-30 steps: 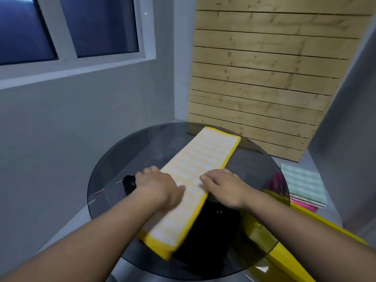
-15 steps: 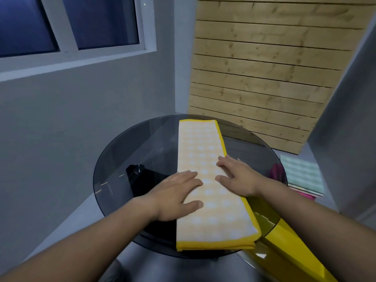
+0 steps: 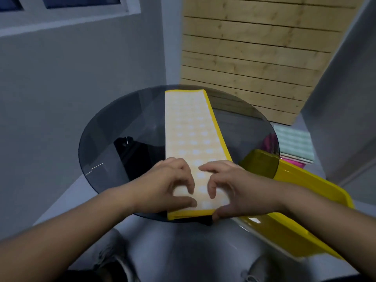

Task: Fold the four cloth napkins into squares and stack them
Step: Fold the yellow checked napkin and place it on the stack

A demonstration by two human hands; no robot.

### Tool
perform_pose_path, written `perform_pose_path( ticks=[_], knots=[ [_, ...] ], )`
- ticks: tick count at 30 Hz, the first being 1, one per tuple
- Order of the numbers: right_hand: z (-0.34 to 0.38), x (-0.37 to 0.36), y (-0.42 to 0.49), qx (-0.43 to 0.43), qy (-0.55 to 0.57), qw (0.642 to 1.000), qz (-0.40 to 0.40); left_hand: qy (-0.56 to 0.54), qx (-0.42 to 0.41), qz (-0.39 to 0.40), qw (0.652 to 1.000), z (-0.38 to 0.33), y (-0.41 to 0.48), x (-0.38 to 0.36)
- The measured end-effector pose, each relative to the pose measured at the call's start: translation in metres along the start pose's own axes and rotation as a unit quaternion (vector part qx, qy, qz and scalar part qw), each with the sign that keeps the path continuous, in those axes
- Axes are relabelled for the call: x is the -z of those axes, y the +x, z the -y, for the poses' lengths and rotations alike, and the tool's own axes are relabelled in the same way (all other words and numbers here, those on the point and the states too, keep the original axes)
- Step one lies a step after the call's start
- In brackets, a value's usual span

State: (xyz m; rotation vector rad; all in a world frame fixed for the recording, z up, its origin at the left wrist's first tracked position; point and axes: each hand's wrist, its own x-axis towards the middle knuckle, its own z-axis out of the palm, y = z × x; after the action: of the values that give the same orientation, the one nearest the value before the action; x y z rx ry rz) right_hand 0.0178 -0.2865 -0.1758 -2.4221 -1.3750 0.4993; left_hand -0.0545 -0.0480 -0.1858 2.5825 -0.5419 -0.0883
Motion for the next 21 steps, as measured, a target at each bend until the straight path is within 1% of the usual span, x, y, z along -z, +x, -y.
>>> perform_pose_path(
  ticks=[5,9,11,14,18,21],
  knots=[
    [0.004,-0.01,-0.008,0.009,-0.016,1.0,-0.007,-0.036,0.044,0.017,0.998,-0.007,-0.01,-0.011],
    [0.012,-0.013,-0.014,0.013,-0.045,0.999,-0.013,-0.013,0.037,0.016,0.999,-0.01,-0.013,-0.014],
    [0.014,-0.013,-0.017,0.022,-0.038,0.999,-0.025,-0.02,0.044,0.017,0.999,-0.011,-0.013,-0.015],
    [0.013,-0.013,-0.017,0.033,-0.011,0.998,-0.046,-0.071,0.066,0.006,0.995,-0.013,-0.011,-0.011],
    [0.013,-0.008,-0.014,0.022,0.029,0.998,-0.05,-0.122,0.08,0.016,0.989,-0.012,-0.01,-0.005],
    [0.015,0.001,-0.012,0.014,0.066,0.997,-0.047,-0.204,0.083,0.034,0.975,-0.015,-0.007,0.007]
  ],
)
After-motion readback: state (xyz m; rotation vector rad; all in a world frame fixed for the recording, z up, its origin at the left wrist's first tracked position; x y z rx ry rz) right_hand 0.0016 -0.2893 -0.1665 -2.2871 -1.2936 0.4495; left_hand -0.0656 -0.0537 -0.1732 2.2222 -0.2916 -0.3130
